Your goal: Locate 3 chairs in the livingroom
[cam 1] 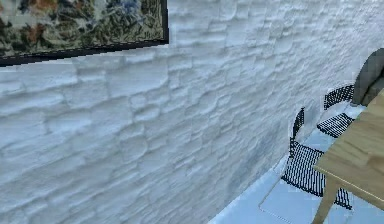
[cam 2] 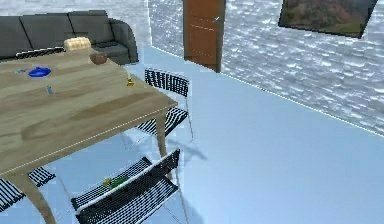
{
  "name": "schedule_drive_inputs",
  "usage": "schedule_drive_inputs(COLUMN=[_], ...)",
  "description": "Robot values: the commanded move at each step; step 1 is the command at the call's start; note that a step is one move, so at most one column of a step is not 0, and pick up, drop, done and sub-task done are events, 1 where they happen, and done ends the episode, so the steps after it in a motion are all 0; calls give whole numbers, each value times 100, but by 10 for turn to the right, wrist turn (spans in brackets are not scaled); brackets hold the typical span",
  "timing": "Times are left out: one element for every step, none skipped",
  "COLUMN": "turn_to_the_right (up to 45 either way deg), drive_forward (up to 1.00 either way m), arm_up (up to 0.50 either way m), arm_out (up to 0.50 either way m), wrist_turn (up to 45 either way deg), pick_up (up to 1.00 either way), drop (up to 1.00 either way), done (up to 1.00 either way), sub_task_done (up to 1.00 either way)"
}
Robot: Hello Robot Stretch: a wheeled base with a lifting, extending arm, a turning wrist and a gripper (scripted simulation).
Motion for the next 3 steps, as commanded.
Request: schedule_drive_inputs(turn_to_the_right=[30,0,420], drive_forward=[0,40,0], arm_up=[0,0,0], arm_out=[0,0,0], wrist_turn=[0,0,0], pick_up=[0,0,0], drop=[0,0,0], done=[0,0,0], sub_task_done=[0,0,0])
